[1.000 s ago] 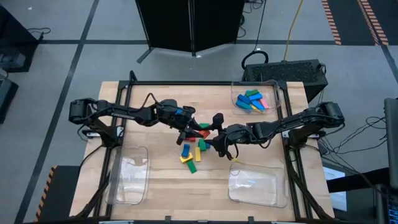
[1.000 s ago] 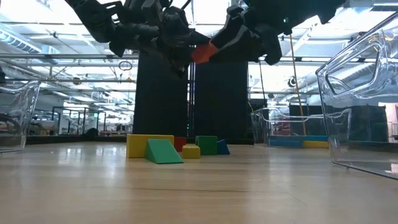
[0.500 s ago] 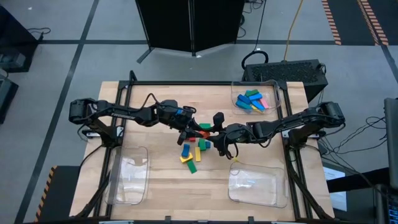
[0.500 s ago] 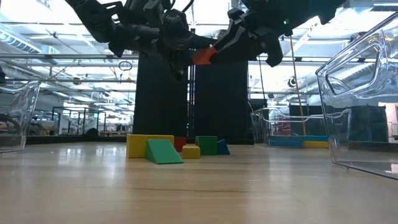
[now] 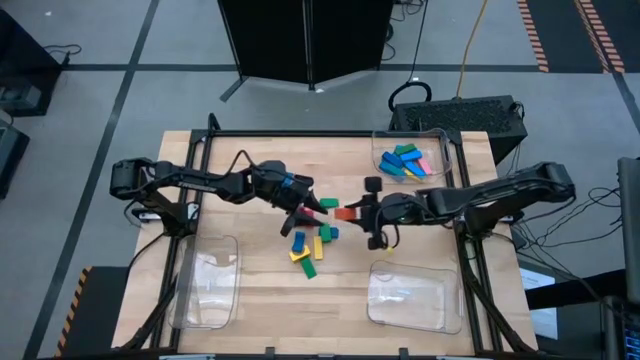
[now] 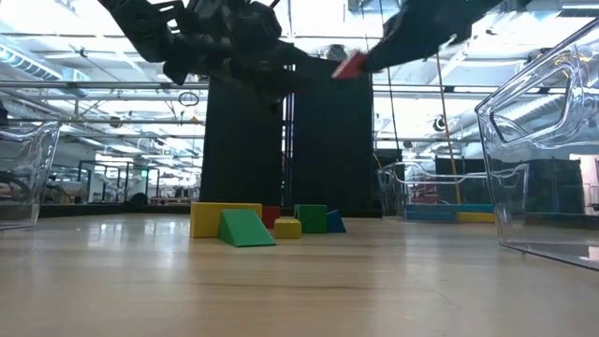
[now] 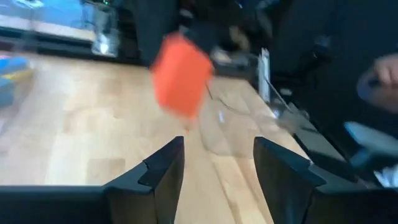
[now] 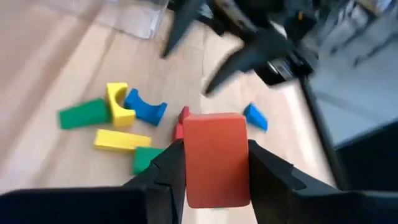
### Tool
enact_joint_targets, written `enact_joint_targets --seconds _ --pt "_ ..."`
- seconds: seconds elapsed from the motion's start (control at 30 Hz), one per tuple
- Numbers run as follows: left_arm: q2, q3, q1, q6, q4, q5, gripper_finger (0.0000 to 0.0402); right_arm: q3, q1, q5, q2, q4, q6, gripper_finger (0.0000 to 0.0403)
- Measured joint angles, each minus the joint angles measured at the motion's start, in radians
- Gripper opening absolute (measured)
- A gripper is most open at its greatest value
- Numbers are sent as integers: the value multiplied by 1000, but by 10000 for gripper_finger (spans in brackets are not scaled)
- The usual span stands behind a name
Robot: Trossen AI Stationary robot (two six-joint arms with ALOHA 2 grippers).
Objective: Sort blocks by size
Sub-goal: Put the orange triangle block into the bottom right transparent bin
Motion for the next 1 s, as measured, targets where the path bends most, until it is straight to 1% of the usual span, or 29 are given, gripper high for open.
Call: enact_joint_targets --seconds 0.07,0.1,0.2,0.3,0.33,0.47,0.6,0.8,1.0 --pt "-6 0 1 34 -44 2 193 0 9 -1 -45 -64 114 123" --pt "-12 0 1 53 -68 -18 193 0 17 0 -67 -97 164 123" --pt "-35 0 -1 111 -141 -135 194 0 54 -9 -118 -215 296 125" --pt "-49 0 -9 147 -195 -244 194 0 102 -60 -159 -307 434 125" --pt "-55 0 -10 151 -213 -264 194 0 120 -77 -166 -326 483 125" --pt "-59 -1 -14 157 -211 -285 194 0 202 -135 -178 -363 665 124" --pt "-59 -1 -14 151 -208 -315 194 0 281 -192 -178 -329 841 125" --pt "-58 -1 -24 138 -218 -326 194 0 396 -207 -156 -338 993 125" --pt "-58 -1 -37 121 -223 -333 194 0 492 -207 -60 -354 1119 125"
